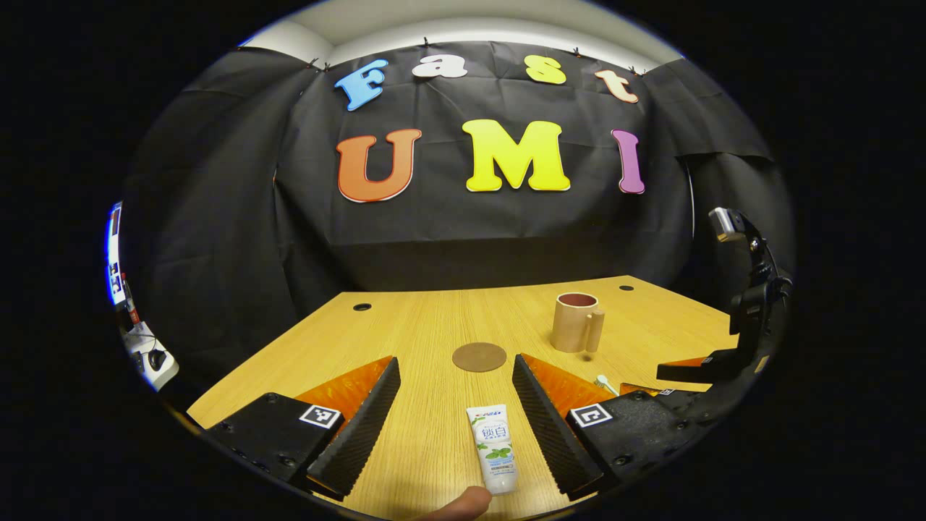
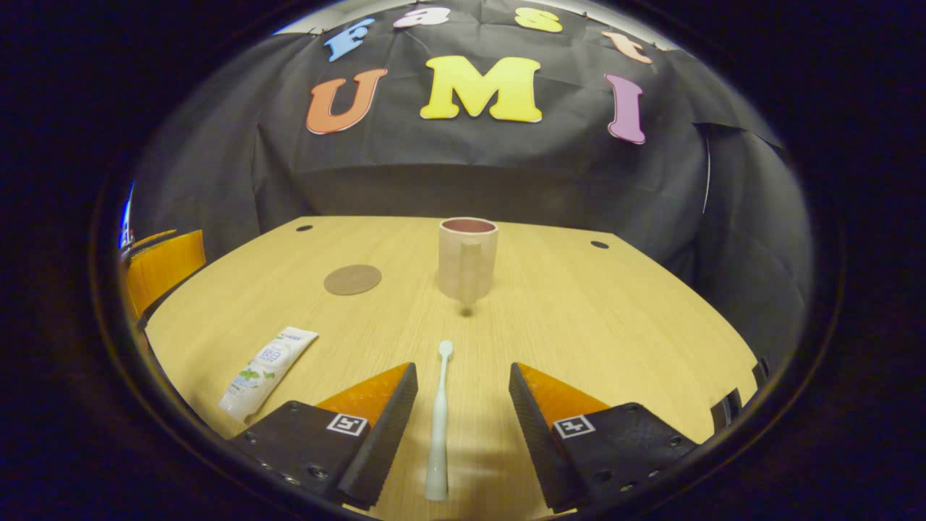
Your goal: Put the toothbrush and toothpaste on the desktop into the cup, then pick up the cup and place it on the coaster on the desktop.
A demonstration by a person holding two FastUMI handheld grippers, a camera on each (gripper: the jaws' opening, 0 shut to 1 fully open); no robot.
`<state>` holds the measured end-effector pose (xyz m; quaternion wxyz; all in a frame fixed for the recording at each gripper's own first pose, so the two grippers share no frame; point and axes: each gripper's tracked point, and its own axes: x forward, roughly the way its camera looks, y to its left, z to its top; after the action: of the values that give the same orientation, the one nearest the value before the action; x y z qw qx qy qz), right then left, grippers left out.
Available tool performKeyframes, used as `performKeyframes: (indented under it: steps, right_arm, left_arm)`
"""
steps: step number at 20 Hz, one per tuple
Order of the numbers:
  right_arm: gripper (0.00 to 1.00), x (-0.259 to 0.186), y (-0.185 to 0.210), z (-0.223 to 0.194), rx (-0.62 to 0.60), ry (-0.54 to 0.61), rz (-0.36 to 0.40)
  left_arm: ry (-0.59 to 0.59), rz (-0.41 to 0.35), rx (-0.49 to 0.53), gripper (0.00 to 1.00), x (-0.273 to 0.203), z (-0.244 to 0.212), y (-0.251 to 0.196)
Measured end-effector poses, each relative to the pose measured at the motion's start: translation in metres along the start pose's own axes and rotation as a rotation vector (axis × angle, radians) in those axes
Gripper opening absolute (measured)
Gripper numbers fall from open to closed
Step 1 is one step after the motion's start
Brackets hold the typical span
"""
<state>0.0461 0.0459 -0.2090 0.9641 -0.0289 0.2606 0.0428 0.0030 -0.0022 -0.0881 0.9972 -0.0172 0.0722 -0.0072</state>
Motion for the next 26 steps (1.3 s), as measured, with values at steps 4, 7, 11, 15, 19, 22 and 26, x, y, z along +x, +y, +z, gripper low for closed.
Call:
performKeyframes:
  steps: [4,7,11,15,19,22,26]
  right_arm:
    - [0.54,0.010,0.007,-0.014,0.003,0.072,0.014]
    - [0.38,0.013,0.016,-0.018,0.010,0.104,0.048]
    - [0.24,0.016,0.020,-0.021,0.020,0.122,0.051]
    - [0.10,0.017,0.020,-0.021,0.021,0.125,0.070]
    - [0.09,0.017,0.021,-0.021,0.011,0.118,0.091]
    - [0.08,0.011,0.026,-0.021,0.025,0.103,0.125]
    - [0.08,0.000,0.023,-0.013,0.008,0.064,0.128]
  left_arm:
    - [0.044,0.000,0.001,0.99,0.006,-0.015,0.000]
    - [0.083,-0.010,-0.009,0.99,0.010,-0.030,-0.005]
    - [0.161,-0.029,-0.016,0.99,0.013,-0.052,-0.013]
    - [0.218,-0.030,-0.030,0.99,0.015,-0.068,-0.017]
    - [0.375,-0.080,-0.086,0.99,0.013,-0.099,-0.037]
    - [0.468,-0.094,-0.063,0.94,0.014,-0.117,-0.045]
    - [0.535,-0.096,-0.081,0.83,0.013,-0.134,-0.052]
